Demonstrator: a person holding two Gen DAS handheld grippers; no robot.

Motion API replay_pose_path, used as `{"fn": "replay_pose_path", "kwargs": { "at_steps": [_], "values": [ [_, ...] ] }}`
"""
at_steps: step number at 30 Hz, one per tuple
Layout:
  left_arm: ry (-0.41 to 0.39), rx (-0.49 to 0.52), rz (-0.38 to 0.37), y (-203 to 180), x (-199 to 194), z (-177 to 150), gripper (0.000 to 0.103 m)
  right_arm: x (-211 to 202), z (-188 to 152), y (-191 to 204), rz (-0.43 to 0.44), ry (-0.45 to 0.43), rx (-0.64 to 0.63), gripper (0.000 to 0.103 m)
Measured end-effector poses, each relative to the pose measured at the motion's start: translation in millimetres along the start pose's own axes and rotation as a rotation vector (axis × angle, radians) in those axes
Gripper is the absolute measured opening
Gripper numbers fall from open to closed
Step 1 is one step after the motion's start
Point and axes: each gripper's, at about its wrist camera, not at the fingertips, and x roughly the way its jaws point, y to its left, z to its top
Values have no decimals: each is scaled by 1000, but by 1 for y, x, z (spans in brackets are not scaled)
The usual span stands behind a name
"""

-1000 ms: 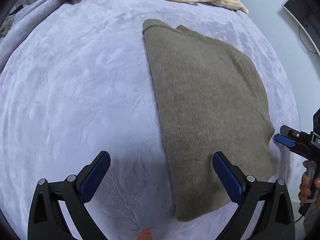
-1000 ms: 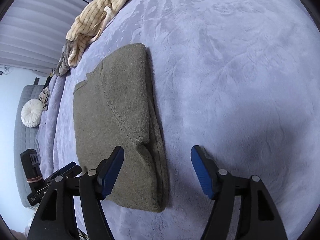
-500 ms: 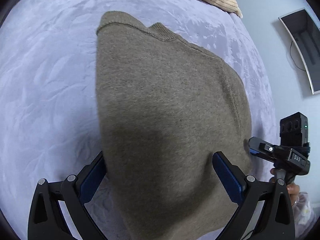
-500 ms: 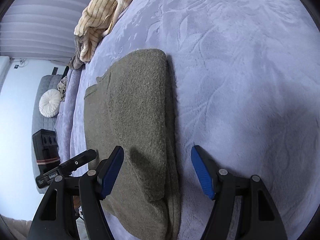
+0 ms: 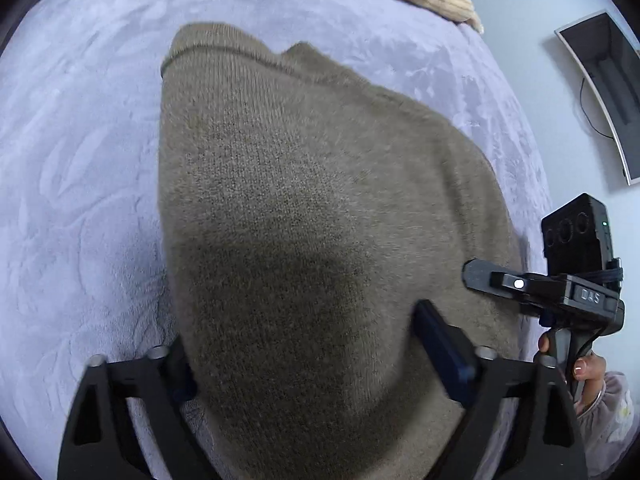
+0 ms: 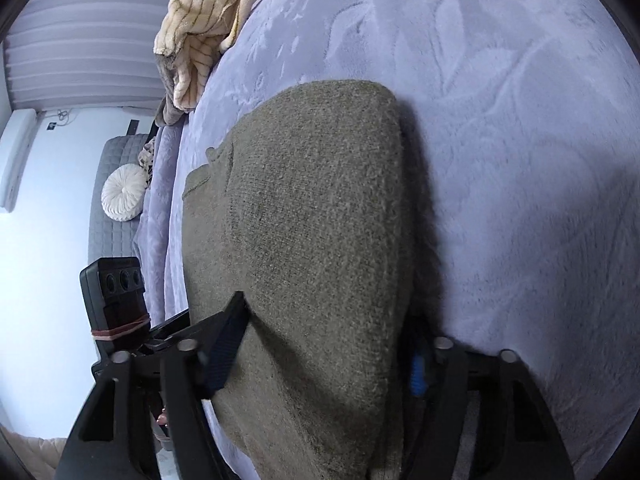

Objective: Fold small clothes
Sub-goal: 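Grasp the sweater's folded edge with the right gripper and lift it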

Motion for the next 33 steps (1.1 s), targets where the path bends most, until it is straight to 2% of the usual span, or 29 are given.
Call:
{"fn": "replay_pose_path", "kwargs": {
  "at_steps": [1, 3, 5, 10, 15, 18, 25, 29, 33],
  "values": [
    [-12, 9, -1, -2, -4, -1, 73, -2, -2, 0, 34, -7, 23, 36],
    [-32, 23, -11, -5, -15, -3, 52, -9, -8, 6, 86, -24, 30, 33],
    [-39, 41, -45, -9, -26, -3, 48, -14, -16, 16, 121, -34, 42, 32],
    [-59, 101, -97, -23, -64, -12, 48, -27, -38, 48, 197, -35, 49, 32],
    [-80, 94, -128, -16, -107, -36, 48, -36, -69, 78, 235, -29, 46, 32],
    [-70, 78, -133, -4, -126, -54, 48, -30, -88, 91, 248, -7, 54, 32],
    [-30, 16, -92, 30, -151, -95, 48, 13, -134, 108, 285, 64, 111, 32],
    [0, -24, -39, 52, -147, -120, 48, 43, -150, 104, 241, 102, 126, 32],
    [21, -51, 102, 76, -126, -134, 48, 69, -143, 95, 84, 129, 92, 32]
  ]
}}
